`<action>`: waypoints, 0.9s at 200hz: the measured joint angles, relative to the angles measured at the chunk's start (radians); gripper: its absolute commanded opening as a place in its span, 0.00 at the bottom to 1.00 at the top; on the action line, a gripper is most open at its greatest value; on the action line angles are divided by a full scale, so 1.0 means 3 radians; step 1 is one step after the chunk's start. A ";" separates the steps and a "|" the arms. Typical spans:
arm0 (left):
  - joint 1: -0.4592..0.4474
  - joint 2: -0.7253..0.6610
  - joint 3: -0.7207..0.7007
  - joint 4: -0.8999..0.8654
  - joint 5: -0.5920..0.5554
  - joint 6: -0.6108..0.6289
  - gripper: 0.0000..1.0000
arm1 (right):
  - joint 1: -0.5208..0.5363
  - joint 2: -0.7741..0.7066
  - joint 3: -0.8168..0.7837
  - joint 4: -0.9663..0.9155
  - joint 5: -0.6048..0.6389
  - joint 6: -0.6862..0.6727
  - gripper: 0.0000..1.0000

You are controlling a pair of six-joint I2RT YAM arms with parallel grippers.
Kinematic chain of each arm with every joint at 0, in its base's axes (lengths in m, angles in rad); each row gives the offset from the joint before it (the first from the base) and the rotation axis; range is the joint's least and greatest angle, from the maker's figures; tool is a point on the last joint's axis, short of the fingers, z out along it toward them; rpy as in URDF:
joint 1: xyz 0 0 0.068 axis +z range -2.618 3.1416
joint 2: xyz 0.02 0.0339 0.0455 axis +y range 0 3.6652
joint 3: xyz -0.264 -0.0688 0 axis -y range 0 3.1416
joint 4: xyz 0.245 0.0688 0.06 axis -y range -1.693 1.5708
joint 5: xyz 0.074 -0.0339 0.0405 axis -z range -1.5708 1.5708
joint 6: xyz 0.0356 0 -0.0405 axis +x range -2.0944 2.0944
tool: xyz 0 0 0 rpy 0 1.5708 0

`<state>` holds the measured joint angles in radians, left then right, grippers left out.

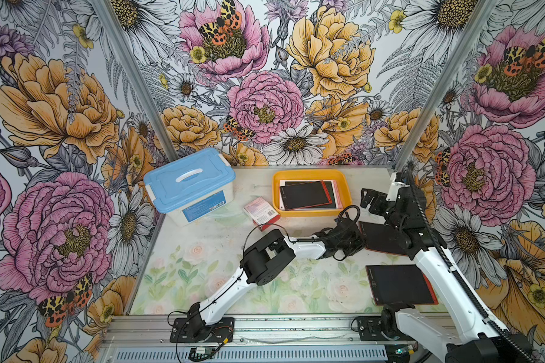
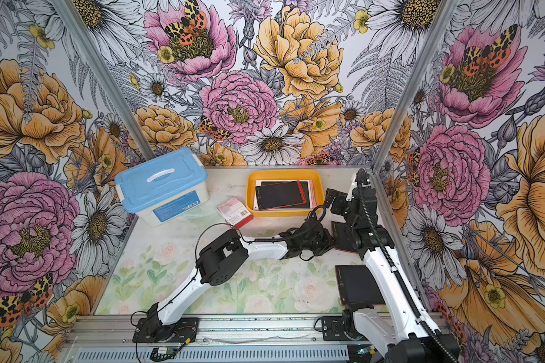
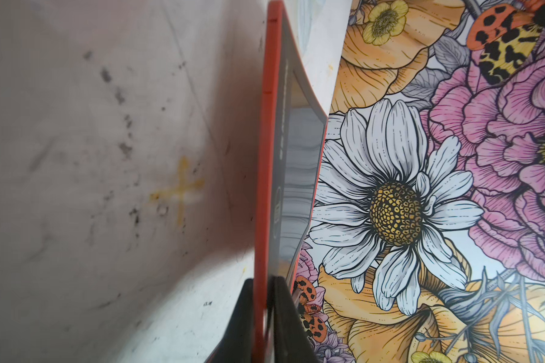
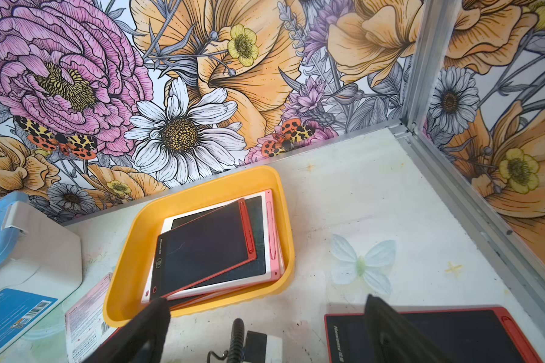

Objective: Take out the writing tablet from the storage box
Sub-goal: Place the writing tablet at the center of the board.

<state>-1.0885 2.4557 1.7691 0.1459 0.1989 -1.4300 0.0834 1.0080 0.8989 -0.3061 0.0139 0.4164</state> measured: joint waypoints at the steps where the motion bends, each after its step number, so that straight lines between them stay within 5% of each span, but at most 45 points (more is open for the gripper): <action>1: -0.0001 0.0001 0.0000 -0.0003 0.0000 0.0000 0.12 | 0.0000 0.0000 -0.0001 0.0000 -0.0001 0.0006 0.99; 51: -0.0032 0.0000 0.0034 -0.0228 0.0001 0.0055 0.27 | 0.0000 0.0000 -0.0050 -0.0009 0.0000 0.0033 0.99; 133: -0.0052 0.0000 0.0034 -0.0380 0.0001 0.0053 0.30 | 0.0000 -0.0048 -0.0086 -0.0011 0.0001 0.0034 0.99; 180: -0.0055 -0.0017 0.0032 -0.0366 0.0000 0.0069 0.42 | 0.0000 -0.0048 -0.0086 -0.0011 0.0001 0.0037 1.00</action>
<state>-1.1049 2.4508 1.7786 0.0360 0.1989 -1.4094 0.0834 0.9936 0.8730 -0.3096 0.0143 0.4274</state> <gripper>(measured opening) 0.392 0.995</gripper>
